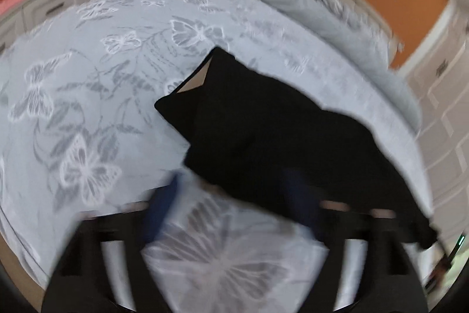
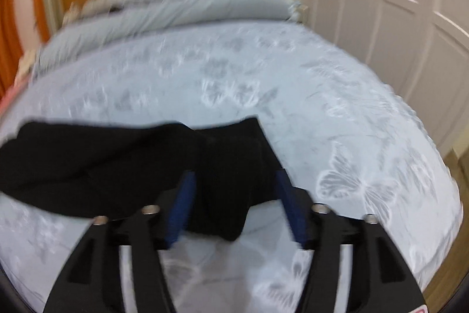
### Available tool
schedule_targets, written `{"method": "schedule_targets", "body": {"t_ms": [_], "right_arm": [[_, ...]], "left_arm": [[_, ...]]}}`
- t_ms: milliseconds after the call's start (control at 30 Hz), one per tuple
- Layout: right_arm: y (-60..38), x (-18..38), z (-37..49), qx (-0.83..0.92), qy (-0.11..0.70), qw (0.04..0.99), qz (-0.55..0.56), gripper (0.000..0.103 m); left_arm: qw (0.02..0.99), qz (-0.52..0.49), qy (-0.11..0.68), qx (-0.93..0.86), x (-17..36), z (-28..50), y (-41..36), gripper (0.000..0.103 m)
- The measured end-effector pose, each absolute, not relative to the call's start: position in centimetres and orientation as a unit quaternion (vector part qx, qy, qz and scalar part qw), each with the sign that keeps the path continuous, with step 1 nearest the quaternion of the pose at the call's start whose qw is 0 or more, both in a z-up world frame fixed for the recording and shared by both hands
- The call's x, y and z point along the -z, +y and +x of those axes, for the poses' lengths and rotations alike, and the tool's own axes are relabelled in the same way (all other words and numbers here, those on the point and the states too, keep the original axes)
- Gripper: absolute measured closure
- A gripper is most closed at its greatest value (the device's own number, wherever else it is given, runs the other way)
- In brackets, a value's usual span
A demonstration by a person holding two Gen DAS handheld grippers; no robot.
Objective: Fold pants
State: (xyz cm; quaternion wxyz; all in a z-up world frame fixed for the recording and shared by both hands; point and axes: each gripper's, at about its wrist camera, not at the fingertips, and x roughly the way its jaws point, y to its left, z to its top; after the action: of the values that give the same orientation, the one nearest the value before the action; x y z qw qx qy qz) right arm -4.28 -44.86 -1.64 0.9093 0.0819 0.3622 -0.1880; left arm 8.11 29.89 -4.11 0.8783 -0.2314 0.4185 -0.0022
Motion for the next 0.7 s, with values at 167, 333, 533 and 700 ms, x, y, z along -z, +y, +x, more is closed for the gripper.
{"method": "schedule_targets", "body": {"t_ms": [167,333,533,700], "right_arm": [[-41.5,-0.7,-5.7,0.104,0.317,0.92,0.207,0.025],[-39.3,2.0,-1.1,0.04,0.366,0.886,0.282,0.024],[-42.7,6.5,6.8,0.064,0.407,0.82,0.398,0.024],[-43.1,9.2,11.2,0.089,0.418,0.813,0.395,0.099]], "left_arm": [[0.837,-0.31,0.45,0.016,5.7,10.2,29.4,0.01],[0.774,-0.404,0.487,0.025,9.3,12.9,29.4,0.037],[0.766,-0.395,0.507,0.016,9.4,13.8,29.5,0.065],[0.777,-0.347,0.525,0.011,9.5,14.8,29.5,0.097]]}}
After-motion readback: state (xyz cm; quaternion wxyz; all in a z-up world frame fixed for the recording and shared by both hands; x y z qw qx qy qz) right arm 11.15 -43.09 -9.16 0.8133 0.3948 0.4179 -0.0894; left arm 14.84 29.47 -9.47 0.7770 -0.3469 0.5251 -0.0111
